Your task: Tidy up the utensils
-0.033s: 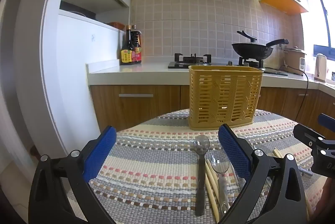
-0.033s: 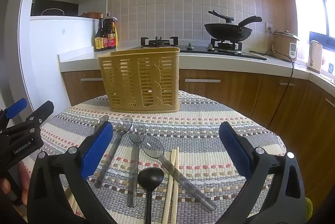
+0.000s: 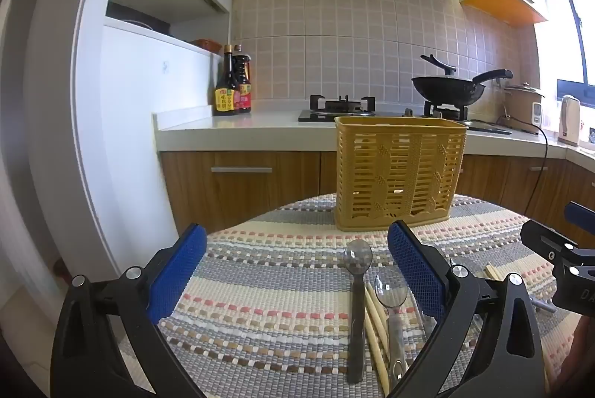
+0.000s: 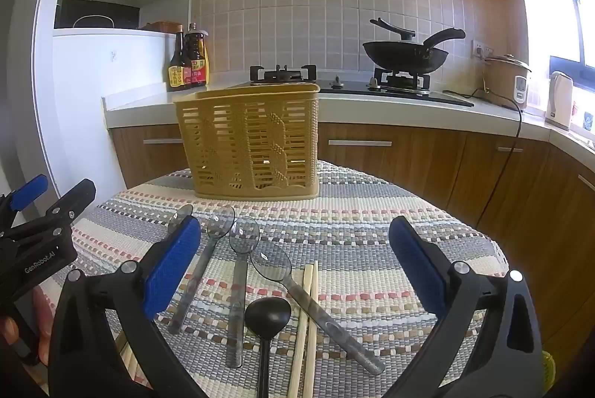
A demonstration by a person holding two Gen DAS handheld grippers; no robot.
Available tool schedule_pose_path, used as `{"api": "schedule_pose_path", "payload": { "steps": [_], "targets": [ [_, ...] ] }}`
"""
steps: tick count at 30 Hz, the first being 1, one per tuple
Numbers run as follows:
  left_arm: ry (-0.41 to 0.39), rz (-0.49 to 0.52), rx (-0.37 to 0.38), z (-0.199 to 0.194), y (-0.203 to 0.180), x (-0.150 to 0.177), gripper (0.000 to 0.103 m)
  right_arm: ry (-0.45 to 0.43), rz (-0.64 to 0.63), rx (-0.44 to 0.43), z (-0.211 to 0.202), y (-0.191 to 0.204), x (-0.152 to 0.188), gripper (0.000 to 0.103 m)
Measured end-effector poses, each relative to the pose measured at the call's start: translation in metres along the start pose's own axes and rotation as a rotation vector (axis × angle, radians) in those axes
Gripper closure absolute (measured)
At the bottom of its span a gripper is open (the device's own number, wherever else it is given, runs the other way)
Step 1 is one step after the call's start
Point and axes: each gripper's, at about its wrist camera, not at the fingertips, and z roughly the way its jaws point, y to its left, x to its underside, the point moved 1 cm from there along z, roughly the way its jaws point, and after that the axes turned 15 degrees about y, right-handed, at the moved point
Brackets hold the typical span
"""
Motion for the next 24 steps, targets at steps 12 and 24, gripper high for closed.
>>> {"api": "schedule_pose_path", "payload": {
  "steps": [12,24],
  "targets": [
    [0.004,-0.002,-0.001,-0.007,0.0,-0.001,0.008,0.002,-0.004,0.001,0.002,-0.001,-0.001,0.006],
    [0.005,-0.002,0.001,-0.008,0.0,-0.001,0.008,0.002,-0.006,0.001,0.002,-0.001,0.001,0.006]
  ]
}}
